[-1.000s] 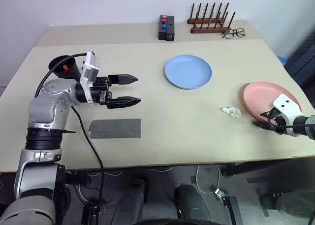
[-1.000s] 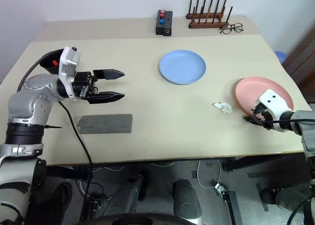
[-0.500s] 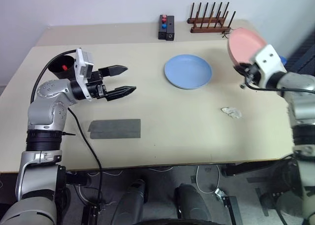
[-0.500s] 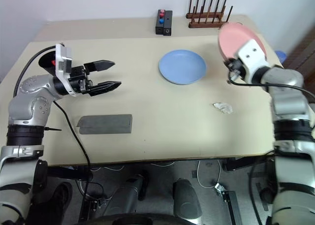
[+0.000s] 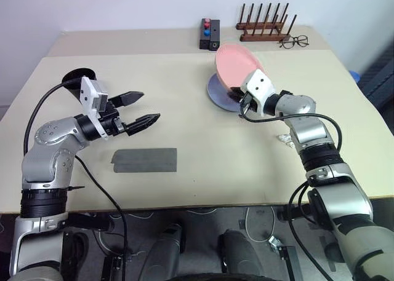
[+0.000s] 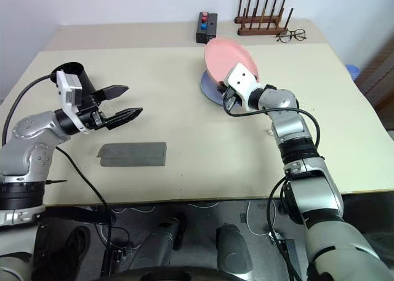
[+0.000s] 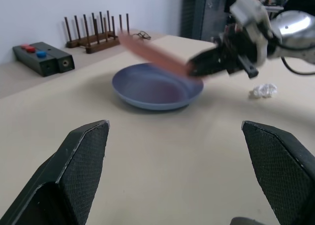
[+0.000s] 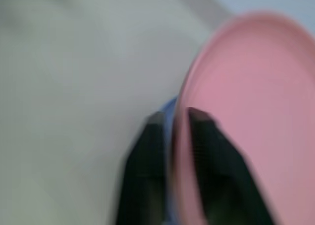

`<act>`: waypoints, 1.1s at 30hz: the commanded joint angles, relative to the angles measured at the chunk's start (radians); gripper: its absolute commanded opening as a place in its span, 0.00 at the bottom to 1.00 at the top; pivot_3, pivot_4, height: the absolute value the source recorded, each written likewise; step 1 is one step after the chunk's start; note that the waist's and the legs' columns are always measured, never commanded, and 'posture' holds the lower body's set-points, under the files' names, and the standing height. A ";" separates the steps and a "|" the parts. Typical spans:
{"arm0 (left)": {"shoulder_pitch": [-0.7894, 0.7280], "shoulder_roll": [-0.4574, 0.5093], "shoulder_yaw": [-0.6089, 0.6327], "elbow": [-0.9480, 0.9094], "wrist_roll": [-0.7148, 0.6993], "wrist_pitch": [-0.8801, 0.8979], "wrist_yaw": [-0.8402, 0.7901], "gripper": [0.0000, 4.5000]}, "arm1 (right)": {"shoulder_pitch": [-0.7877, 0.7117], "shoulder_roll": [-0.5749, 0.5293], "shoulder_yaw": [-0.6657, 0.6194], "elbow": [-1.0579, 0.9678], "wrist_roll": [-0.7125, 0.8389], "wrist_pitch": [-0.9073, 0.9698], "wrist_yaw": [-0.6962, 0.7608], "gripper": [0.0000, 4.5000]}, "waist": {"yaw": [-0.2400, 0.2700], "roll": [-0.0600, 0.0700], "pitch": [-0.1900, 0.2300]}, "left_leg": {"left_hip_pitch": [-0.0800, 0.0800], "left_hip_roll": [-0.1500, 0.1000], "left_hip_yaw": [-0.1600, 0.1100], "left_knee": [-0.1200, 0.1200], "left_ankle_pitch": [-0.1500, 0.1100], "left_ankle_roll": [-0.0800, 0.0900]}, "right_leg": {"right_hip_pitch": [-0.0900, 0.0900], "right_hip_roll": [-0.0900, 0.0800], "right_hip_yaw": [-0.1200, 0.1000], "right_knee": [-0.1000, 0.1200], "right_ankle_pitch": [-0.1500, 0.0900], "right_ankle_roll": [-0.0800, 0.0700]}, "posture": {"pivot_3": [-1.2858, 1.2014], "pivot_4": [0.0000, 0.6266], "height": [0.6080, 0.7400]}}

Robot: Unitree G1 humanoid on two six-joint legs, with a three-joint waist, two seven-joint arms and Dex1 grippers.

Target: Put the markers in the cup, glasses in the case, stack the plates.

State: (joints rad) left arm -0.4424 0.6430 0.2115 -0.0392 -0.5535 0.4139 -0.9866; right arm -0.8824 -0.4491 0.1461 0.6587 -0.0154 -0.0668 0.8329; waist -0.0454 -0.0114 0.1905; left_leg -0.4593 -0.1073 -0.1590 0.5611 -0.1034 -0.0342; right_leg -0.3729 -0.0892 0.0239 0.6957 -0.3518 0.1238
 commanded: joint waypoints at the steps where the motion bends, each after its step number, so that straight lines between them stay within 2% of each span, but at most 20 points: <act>1: 0.015 0.013 0.024 -0.071 -0.027 0.016 0.022 1.00 | -0.022 0.005 -0.018 0.023 0.006 -0.019 -0.006 0.54 | 0.000 0.000 0.000 | 0.000 0.000 0.000 0.000 0.000 0.000 | 0.000 0.000 0.000 0.000 0.000 0.000 | 0.52 0.24 0.99; 2: 0.021 0.014 0.020 -0.080 -0.025 0.016 0.021 1.00 | -0.027 0.004 -0.021 0.031 0.001 -0.024 -0.015 0.68 | 0.000 0.000 0.000 | 0.000 0.000 0.000 0.000 0.000 0.000 | 0.000 0.000 0.000 0.000 0.000 0.000 | 0.52 0.24 0.99; 5: 0.024 0.021 0.024 -0.110 -0.079 0.074 0.010 1.00 | -0.041 -0.007 -0.078 0.008 0.060 -0.002 -0.013 0.99 | 0.001 0.000 0.000 | 0.000 0.000 0.000 0.000 0.000 0.000 | 0.000 0.000 0.000 0.000 0.000 0.000 | 0.52 0.24 0.99; 9: 0.024 0.045 0.012 -0.150 -0.139 0.144 -0.026 1.00 | -0.011 -0.048 -0.156 -0.101 0.164 0.119 0.040 0.99 | 0.001 0.000 0.000 | 0.000 0.000 0.000 0.000 0.000 0.000 | 0.000 0.000 0.000 0.000 0.000 0.000 | 0.52 0.24 0.99; 13: 0.017 0.066 -0.026 -0.188 -0.171 0.193 -0.070 1.00 | 0.094 -0.174 -0.212 -0.283 0.252 0.370 0.118 0.99 | 0.011 0.000 0.000 | 0.000 0.000 -0.001 0.000 0.000 0.000 | 0.000 0.000 0.000 -0.001 0.000 0.000 | 0.52 0.24 0.99; 17: 0.023 0.080 -0.070 -0.196 -0.134 0.170 -0.107 1.00 | 0.193 -0.295 -0.260 -0.390 0.315 0.577 0.155 0.99 | 0.014 0.000 0.000 | 0.000 0.000 0.000 0.000 0.000 0.000 | 0.000 -0.001 0.000 -0.001 0.000 -0.001 | 0.52 0.24 0.99; 22: -0.013 0.050 -0.105 -0.148 -0.097 0.127 -0.106 1.00 | 0.362 -0.458 -0.227 -0.434 0.249 0.659 0.180 0.99 | 0.016 0.001 0.000 | -0.001 0.000 0.002 -0.001 -0.001 0.001 | 0.000 -0.004 0.000 -0.003 0.000 -0.001 | 0.52 0.24 0.99; 27: -0.050 0.029 -0.138 -0.116 -0.073 0.108 -0.110 1.00 | 0.435 -0.489 -0.211 -0.465 0.224 0.707 0.159 0.99 | 0.004 0.001 0.000 | -0.001 0.000 0.004 -0.001 -0.001 0.002 | 0.000 -0.005 0.001 -0.004 0.000 -0.001 | 0.52 0.24 0.99; 30: -0.066 0.020 -0.144 -0.108 -0.066 0.102 -0.105 1.00 | 0.445 -0.467 -0.211 -0.448 0.216 0.701 0.129 0.80 | 0.003 0.001 0.000 | -0.001 0.000 0.004 -0.001 -0.002 0.002 | 0.000 -0.005 0.000 -0.005 0.000 0.000 | 0.52 0.24 0.99; 33: -0.070 0.022 -0.141 -0.106 -0.060 0.100 -0.099 1.00 | 0.433 -0.443 -0.219 -0.460 0.251 0.726 0.138 0.46 | 0.003 0.001 0.000 | -0.001 0.000 0.004 -0.001 -0.002 0.002 | 0.000 -0.005 0.000 -0.005 0.000 0.000 | 0.52 0.24 0.99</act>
State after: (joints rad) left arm -0.4891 0.6619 0.0586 -0.1312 -0.6187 0.5329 -1.0868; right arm -0.4311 -0.8943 -0.0526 0.2240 0.2175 0.6534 0.9693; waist -0.0419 -0.0105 0.1903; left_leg -0.4602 -0.1074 -0.1550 0.5604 -0.1051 -0.0317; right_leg -0.3724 -0.0944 0.0243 0.6908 -0.3518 0.1235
